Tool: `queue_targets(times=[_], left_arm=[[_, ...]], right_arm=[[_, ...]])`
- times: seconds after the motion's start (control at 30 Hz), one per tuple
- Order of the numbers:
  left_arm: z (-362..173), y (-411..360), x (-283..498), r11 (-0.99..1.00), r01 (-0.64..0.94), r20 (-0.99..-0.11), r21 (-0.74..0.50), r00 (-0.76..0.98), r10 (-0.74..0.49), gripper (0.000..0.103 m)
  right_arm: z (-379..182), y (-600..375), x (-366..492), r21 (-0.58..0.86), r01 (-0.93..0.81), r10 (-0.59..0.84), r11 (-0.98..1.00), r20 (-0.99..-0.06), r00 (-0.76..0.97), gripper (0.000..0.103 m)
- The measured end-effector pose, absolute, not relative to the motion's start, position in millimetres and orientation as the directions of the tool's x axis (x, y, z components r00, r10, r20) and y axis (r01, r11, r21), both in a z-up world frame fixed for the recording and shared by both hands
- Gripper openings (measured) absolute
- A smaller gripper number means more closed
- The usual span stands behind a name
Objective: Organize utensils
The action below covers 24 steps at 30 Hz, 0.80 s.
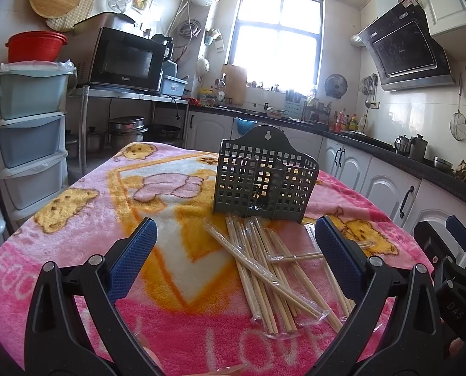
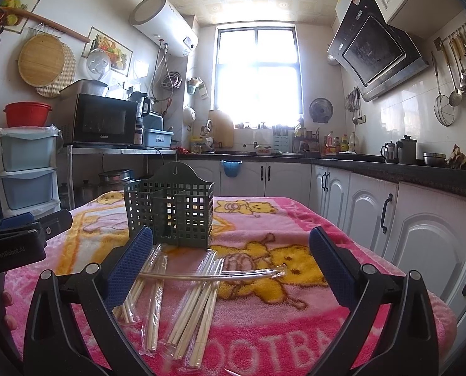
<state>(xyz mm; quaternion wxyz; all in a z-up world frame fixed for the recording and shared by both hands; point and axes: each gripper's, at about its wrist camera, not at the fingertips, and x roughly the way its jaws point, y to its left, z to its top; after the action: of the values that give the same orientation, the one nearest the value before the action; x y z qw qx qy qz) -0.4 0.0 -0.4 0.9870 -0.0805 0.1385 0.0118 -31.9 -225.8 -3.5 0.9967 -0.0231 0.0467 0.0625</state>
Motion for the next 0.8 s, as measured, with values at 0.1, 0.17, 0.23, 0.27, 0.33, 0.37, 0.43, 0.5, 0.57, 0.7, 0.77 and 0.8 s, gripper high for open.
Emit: queue_targets(times=[0.1,0.17,0.23,0.27,0.33,0.37,0.43,0.5,0.57,0.7,0.77,0.8], left_arm=[[-0.5,0.1,-0.4,0.987,-0.045,-0.275,-0.157,0.961,0.0,0.094],[-0.6,0.0,-0.4,0.987,-0.046,-0.276,-0.155,0.961,0.001,0.094],[-0.5,0.1,-0.3,0.987,-0.046,-0.276,-0.156,0.961,0.001,0.094],[-0.5,0.0,-0.3,0.987,-0.047,-0.276,-0.156,0.961,0.002,0.094],[-2.2,2.8,-1.9,0.987,-0.047,-0.276,-0.155,0.961,0.002,0.094],[-2.6,3.3,-2.2,0.987,-0.047,-0.277,-0.156,0.961,0.002,0.094],[-6.5,5.8,-1.7,0.986,-0.047,-0.279,-0.158,0.96,0.001,0.094],[-9.1,6.8,-0.2,0.986,-0.049,-0.28,-0.158,0.96,0.003,0.094],[-12.2,8.5,1.1,0.986,-0.049,-0.283,-0.161,0.959,0.002,0.094],[-13.4,7.7,6.2,0.985,-0.057,-0.295,-0.162,0.956,0.007,0.094],[-12.6,8.6,8.1,0.985,-0.065,-0.304,-0.16,0.953,0.013,0.094],[-11.7,9.3,9.5,0.985,-0.068,-0.311,-0.159,0.95,0.016,0.094]], right_arm=[[-3.5,-225.6,-32.1,-0.041,-0.126,0.122,0.991,-0.095,0.988,0.097],[-3.9,-225.6,-32.0,-0.039,-0.126,0.122,0.991,-0.095,0.988,0.097],[-3.3,-225.4,-31.9,-0.04,-0.127,0.122,0.991,-0.097,0.988,0.097],[-3.8,-225.5,-31.8,-0.04,-0.127,0.123,0.991,-0.098,0.988,0.097],[-3.2,-226.0,-31.7,-0.041,-0.127,0.123,0.991,-0.101,0.987,0.097],[-2.4,-225.8,-32.0,-0.041,-0.128,0.123,0.991,-0.102,0.987,0.097],[-2.9,-225.8,-32.1,-0.04,-0.127,0.123,0.991,-0.1,0.987,0.097],[-1.9,-226.7,-32.2,-0.04,-0.126,0.121,0.991,-0.1,0.988,0.097],[-1.0,-227.0,-32.0,-0.041,-0.127,0.122,0.991,-0.103,0.987,0.097],[-2.0,-227.8,-28.2,-0.04,-0.134,0.128,0.99,-0.12,0.984,0.097],[-1.4,-227.7,-25.1,-0.048,-0.136,0.128,0.99,-0.132,0.983,0.097],[-1.2,-226.8,-22.8,-0.053,-0.137,0.128,0.989,-0.139,0.982,0.097]])
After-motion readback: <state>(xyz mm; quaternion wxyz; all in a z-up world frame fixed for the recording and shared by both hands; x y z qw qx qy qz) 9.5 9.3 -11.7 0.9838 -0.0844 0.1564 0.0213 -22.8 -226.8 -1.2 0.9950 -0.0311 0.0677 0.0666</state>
